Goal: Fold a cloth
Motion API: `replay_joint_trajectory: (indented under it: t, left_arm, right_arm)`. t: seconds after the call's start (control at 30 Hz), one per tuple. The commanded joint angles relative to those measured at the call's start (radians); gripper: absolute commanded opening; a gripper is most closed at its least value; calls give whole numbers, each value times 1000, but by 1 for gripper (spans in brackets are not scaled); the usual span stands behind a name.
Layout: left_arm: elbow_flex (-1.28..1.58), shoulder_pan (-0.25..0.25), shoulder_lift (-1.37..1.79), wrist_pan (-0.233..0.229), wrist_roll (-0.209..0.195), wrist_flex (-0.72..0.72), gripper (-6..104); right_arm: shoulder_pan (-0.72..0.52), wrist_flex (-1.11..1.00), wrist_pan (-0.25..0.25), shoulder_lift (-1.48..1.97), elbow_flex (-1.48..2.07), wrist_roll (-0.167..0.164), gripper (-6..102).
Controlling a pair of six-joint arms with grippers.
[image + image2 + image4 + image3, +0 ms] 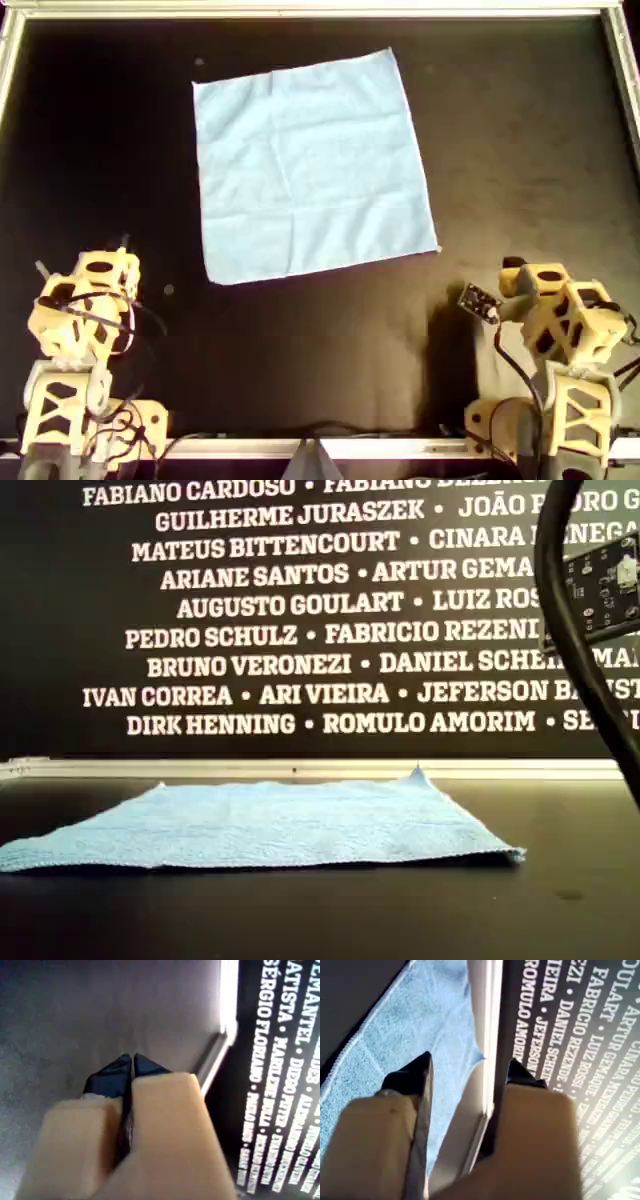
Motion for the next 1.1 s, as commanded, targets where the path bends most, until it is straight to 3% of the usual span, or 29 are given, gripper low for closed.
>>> replay_joint_trajectory:
  t: [0.0, 0.5, 0.93, 1.07]
  left_arm:
    - [-15, 11, 18, 3, -6, -3, 53]
    - [-15, 11, 18, 3, -6, -3, 53]
    - [-15, 9, 18, 3, -6, -3, 53]
    - [-15, 11, 18, 3, -6, -3, 53]
  right_arm:
    - [6, -11, 5, 34, 11, -5, -1]
    - [9, -12, -9, 37, 11, 11, -1]
    - [11, -18, -11, 38, 11, -3, -1]
    - [11, -20, -12, 38, 9, 9, -1]
